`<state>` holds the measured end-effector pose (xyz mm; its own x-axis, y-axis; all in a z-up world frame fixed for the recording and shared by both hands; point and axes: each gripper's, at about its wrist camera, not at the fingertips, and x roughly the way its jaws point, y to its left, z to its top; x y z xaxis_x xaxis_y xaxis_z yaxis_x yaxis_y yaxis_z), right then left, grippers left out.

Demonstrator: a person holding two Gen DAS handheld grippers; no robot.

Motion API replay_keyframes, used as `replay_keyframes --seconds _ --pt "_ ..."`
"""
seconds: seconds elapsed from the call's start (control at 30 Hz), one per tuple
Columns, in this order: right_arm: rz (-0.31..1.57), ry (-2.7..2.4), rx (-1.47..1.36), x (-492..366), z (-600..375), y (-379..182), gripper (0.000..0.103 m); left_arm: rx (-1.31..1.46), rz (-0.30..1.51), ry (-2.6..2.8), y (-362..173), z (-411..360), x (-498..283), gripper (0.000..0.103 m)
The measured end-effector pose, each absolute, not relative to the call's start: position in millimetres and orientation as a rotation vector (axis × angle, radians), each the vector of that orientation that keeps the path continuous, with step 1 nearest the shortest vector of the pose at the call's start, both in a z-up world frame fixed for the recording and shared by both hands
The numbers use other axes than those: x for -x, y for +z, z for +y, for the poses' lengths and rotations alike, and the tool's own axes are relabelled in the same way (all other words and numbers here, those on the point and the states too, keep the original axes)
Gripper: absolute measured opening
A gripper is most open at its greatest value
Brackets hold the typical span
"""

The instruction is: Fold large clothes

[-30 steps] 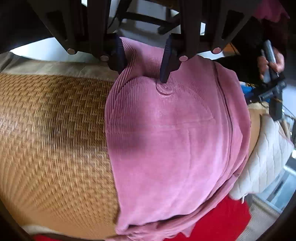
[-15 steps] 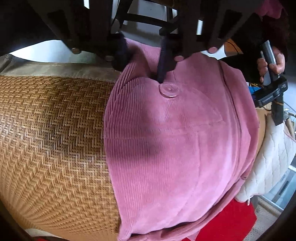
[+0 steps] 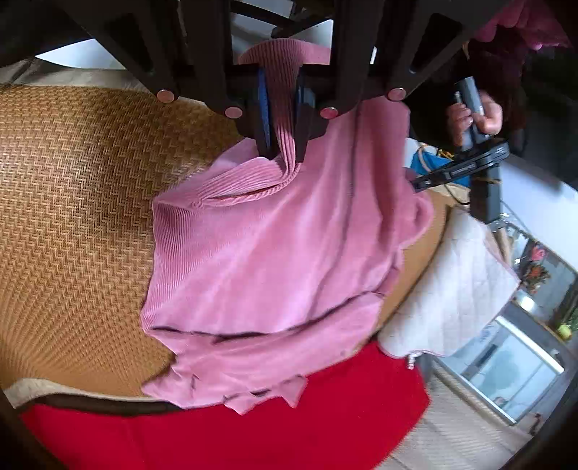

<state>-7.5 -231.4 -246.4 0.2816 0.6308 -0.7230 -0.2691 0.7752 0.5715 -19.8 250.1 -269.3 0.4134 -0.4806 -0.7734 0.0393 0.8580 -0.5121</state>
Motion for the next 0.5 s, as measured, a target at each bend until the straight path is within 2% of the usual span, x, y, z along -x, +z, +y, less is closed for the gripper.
replay_keyframes --seconds 0.03,0.07,0.1,0.13,0.17,0.2,0.27,0.33,0.37,0.47,0.5 --pt "1.157 0.621 -0.379 5 -229 -253 0.012 0.439 1.139 -0.322 -274 243 16 0.013" --pt "1.182 0.625 -0.385 -1 -223 -260 0.012 0.428 1.185 -0.308 -282 242 13 0.021" --pt "1.205 0.623 -0.387 -1 -220 -266 0.012 0.430 1.208 -0.301 -287 242 11 0.034" --pt "1.232 0.617 -0.386 -2 -218 -272 0.016 0.445 1.228 -0.297 -291 243 11 0.042" --pt "1.261 0.610 -0.381 -5 -217 -277 0.016 0.460 1.241 -0.287 -295 244 12 0.054" --pt "1.286 0.604 -0.369 -5 -216 -282 0.016 0.465 1.243 -0.279 -296 245 13 0.055" --pt "1.311 0.588 -0.340 -2 -211 -286 0.017 0.472 1.230 -0.283 -292 244 22 0.052" --pt "1.320 0.590 -0.343 -2 -209 -288 0.020 0.467 1.223 -0.303 -297 235 29 0.029" --pt "1.326 0.588 -0.351 -1 -210 -290 0.020 0.448 1.223 -0.320 -296 235 27 0.008" --pt "1.288 0.617 -0.338 -3 -214 -297 0.019 0.388 1.206 -0.341 -294 226 21 0.007" --pt "1.285 0.617 -0.335 -3 -215 -298 0.016 0.411 1.196 -0.364 -288 228 23 0.007"
